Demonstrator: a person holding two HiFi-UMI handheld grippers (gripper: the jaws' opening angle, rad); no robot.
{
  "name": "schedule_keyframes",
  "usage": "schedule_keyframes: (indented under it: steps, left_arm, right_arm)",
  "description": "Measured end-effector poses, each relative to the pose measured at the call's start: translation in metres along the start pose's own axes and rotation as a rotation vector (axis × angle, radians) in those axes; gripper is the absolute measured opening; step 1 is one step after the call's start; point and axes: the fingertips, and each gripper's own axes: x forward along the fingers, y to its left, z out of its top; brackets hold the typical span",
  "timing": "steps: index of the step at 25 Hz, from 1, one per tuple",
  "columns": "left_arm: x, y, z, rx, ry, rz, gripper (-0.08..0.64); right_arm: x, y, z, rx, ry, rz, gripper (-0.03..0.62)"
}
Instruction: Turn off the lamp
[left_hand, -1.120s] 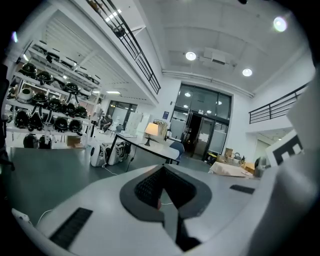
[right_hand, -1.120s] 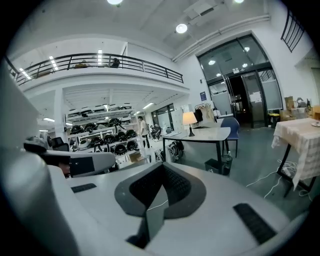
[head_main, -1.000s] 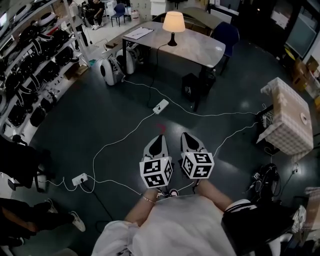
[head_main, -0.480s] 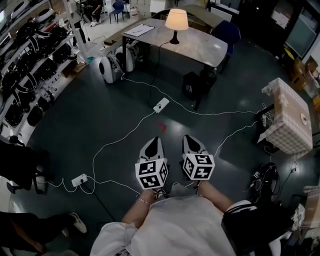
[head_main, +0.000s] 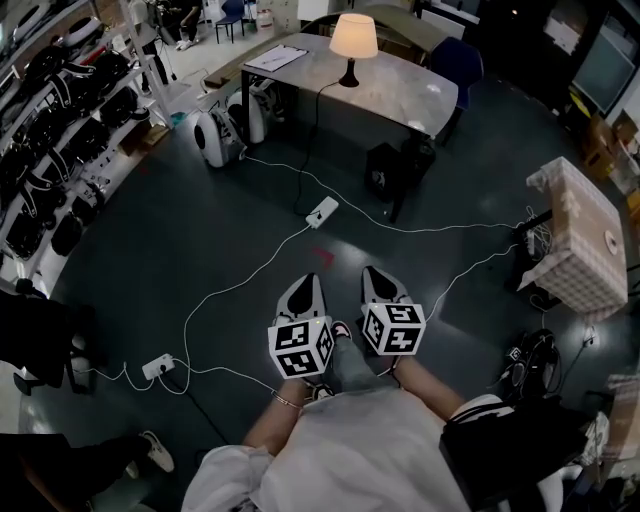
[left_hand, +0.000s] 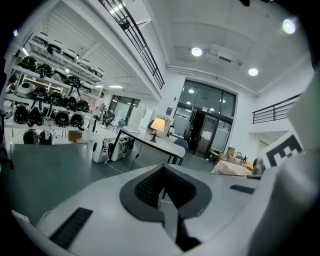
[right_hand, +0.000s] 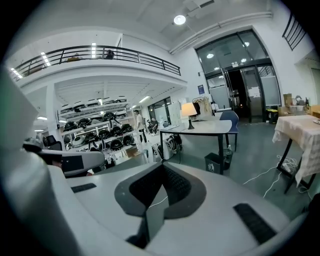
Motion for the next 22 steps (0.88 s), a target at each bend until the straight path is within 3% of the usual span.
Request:
schedule_keyframes:
  steps: [22]
  left_arm:
    - [0.171, 0.022, 0.07, 0.012, -0.021, 0.056, -0.006]
  right_arm:
    - [0.164, -0.067, 0.089, -0.024, 0.021, 0.055, -0.002]
